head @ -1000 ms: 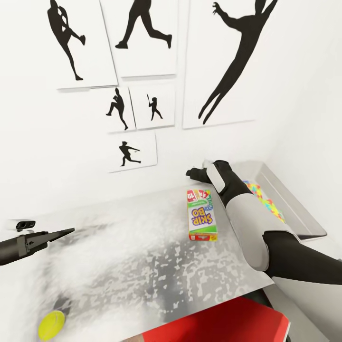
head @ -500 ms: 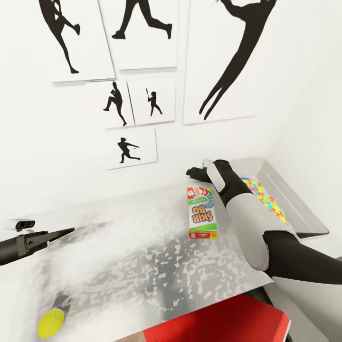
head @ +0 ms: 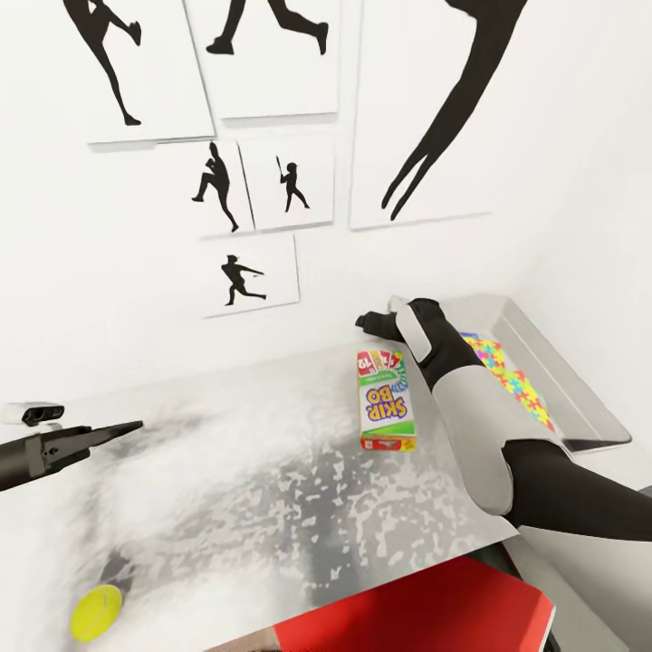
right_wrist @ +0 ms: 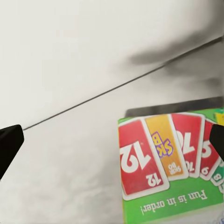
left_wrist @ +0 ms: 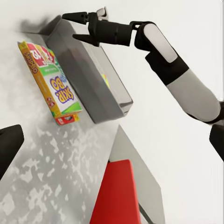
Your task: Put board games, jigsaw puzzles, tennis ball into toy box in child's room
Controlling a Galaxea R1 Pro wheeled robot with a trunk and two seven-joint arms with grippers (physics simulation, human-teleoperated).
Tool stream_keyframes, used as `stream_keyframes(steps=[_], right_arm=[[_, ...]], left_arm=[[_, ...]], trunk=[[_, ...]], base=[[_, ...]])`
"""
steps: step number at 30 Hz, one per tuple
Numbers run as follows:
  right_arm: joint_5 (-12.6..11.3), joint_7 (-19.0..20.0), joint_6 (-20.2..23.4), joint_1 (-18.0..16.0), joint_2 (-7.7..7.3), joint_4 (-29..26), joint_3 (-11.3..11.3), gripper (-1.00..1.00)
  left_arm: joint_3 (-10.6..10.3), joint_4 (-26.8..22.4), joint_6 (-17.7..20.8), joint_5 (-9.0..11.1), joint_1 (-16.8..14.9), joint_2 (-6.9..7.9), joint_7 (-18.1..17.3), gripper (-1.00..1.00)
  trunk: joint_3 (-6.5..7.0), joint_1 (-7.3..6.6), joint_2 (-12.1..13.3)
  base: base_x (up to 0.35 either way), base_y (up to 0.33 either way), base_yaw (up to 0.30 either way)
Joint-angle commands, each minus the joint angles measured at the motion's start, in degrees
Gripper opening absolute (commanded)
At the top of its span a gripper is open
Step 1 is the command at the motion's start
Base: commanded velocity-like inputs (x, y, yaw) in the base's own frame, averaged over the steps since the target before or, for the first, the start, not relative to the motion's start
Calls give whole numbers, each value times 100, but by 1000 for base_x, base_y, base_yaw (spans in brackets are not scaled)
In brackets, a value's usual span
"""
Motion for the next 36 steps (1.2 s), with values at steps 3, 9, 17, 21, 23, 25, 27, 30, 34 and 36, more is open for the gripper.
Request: stream_keyframes(steps=[3, 9, 17, 21, 23, 25, 27, 30, 34, 36], right_arm=[[-61, -53, 34, -8, 6, -132, -23, 100], [-47, -77, 47, -9, 6, -232, -23, 100], [-30, -106, 50, -93, 6, -249, -23, 100], [-19, -109, 51, -117, 6, -251, -16, 100], [-17, -109, 51, -119, 6, -251, -15, 100], [-15, -109, 51, -122, 6, -251, -10, 100], [-14, -109, 51, -125, 6, -252, 34, 100], [-14, -110, 51, -126, 6, -252, 160, 100], [-13, -110, 47, -128, 6, -252, 304, 100], [-13, -110, 45, -130, 3, -252, 335, 100]], left_arm=[[-1, -123, 246, -5, -240, 0, -22, 100], [-25, -195, 370, -11, -575, -2, -22, 100], [-59, -208, 379, -15, -642, -40, -22, 100], [-75, -209, 359, -19, -647, -58, -22, 100], [-78, -210, 356, -20, -648, -60, -22, 100], [-81, -210, 353, -20, -649, -62, -22, 100], [-85, -210, 352, -20, -649, -63, -22, 100], [-87, -210, 348, -21, -649, -64, -22, 100], [-89, -211, 344, -21, -649, -64, -22, 100], [-89, -210, 343, -21, -649, -64, -22, 100]], trunk=[[-38, 3, -11], [-94, 3, -11], [-169, 3, -11], [-206, 3, -11], [-225, 3, -11], [-244, 3, -11], [-262, 3, -11], [-291, 3, -11], [-328, 3, -11], [-347, 3, -11]], base=[[0, 0, 0], [0, 0, 0], [0, 0, 0], [0, 0, 0], [0, 0, 0], [0, 0, 0], [0, 0, 0], [0, 0, 0], [0, 0, 0], [0, 0, 0]])
